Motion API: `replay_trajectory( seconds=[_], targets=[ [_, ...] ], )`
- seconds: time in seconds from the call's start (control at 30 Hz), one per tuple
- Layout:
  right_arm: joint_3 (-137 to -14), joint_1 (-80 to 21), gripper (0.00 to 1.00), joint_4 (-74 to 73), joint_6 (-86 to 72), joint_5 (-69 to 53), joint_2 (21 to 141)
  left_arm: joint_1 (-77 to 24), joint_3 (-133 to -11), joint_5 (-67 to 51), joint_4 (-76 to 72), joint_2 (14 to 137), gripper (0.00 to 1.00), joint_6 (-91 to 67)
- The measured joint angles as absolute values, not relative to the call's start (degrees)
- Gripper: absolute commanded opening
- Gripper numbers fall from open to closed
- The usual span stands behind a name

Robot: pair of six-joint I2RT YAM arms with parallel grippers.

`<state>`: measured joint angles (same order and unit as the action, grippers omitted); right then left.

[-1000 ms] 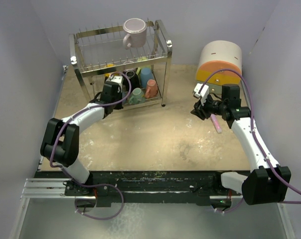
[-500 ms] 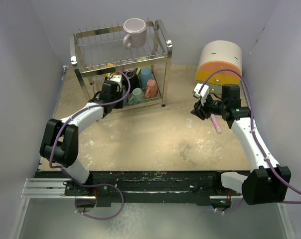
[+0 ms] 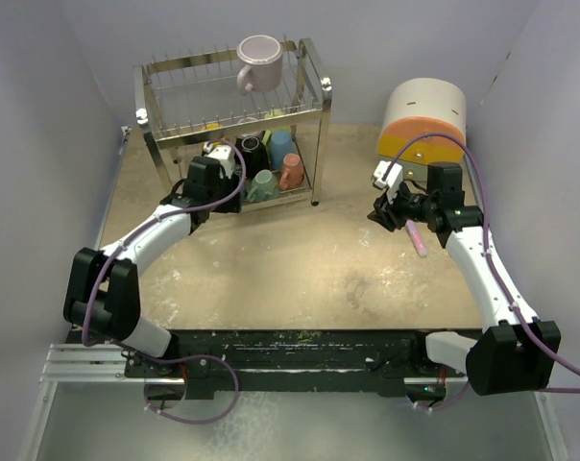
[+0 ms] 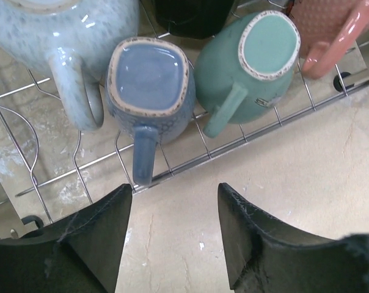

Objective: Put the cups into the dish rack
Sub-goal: Place the cup on the dish rack.

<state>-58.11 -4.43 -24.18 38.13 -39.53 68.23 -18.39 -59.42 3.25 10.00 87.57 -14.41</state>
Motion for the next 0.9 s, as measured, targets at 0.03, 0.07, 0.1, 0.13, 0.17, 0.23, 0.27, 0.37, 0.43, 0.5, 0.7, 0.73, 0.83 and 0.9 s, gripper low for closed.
replay_trajectory(
  seconds=[0.03, 0.07, 0.1, 0.13, 0.17, 0.23, 0.27, 0.37, 0.43, 0.5, 0.7, 0.73, 0.83, 0.9],
  targets=[
    [-58.11, -4.43, 0.43, -24.18, 38.13, -39.53, 68.23, -18.39, -59.00, 2.92, 10.11, 87.07, 0.64, -14.44],
    [-58.11, -4.43, 0.43, -24.18, 38.13, -39.53, 68.23, -18.39, -58.61, 2.52, 10.20, 86.63, 0.65, -14.44],
    [-58.11, -4.43, 0.43, -24.18, 38.13, -39.53, 68.23, -18.39, -58.17, 2.13, 10.20, 86.13, 0.65, -14.44],
    [-58.11, -4.43, 0.43, -24.18, 38.13, -39.53, 68.23, -18.39, -57.76, 1.72, 10.35, 85.58, 0.66, -14.44],
    [-58.11, -4.43, 0.43, -24.18, 38.13, -39.53, 68.23, -18.39, -57.36, 1.43, 10.37, 85.08, 0.66, -14.44],
    [-58.11, -4.43, 0.43, -24.18, 38.13, -39.53, 68.23, -18.39, -56.51, 0.56, 10.41, 83.88, 0.66, -14.44],
    [-58.11, -4.43, 0.43, -24.18, 38.13, -39.53, 68.23, -18.39, -56.10, 0.14, 10.46, 83.31, 0.66, -14.44],
    [-58.11, -4.43, 0.43, -24.18, 38.13, -39.53, 68.23, -18.39, -54.83, -1.23, 10.37, 81.87, 0.66, -14.46],
    [-58.11, -4.43, 0.43, -24.18, 38.13, -39.53, 68.23, -18.39, -54.00, -1.89, 10.44, 80.99, 0.66, -14.50],
    [-58.11, -4.43, 0.43, -24.18, 38.13, -39.55, 68.23, -18.39, -52.82, -2.48, 10.46, 79.75, 0.66, -14.61],
    [-58.11, -4.43, 0.43, -24.21, 38.15, -39.53, 68.23, -18.39, -49.93, -4.10, 11.31, 74.98, 0.67, -15.75],
    [-58.11, -4.43, 0.43, -24.21, 38.15, -39.53, 68.23, -18.39, -49.47, -4.62, 11.42, 73.93, 0.68, -15.94],
    [-58.11, -4.43, 0.43, -24.27, 38.15, -39.53, 68.23, -18.39, -47.83, -6.28, 11.38, 70.30, 0.70, -16.34],
    [-58.11, -4.40, 0.43, -24.32, 38.15, -39.53, 68.23, -18.39, -46.61, -7.75, 11.38, 67.31, 0.74, -17.06]
  ],
)
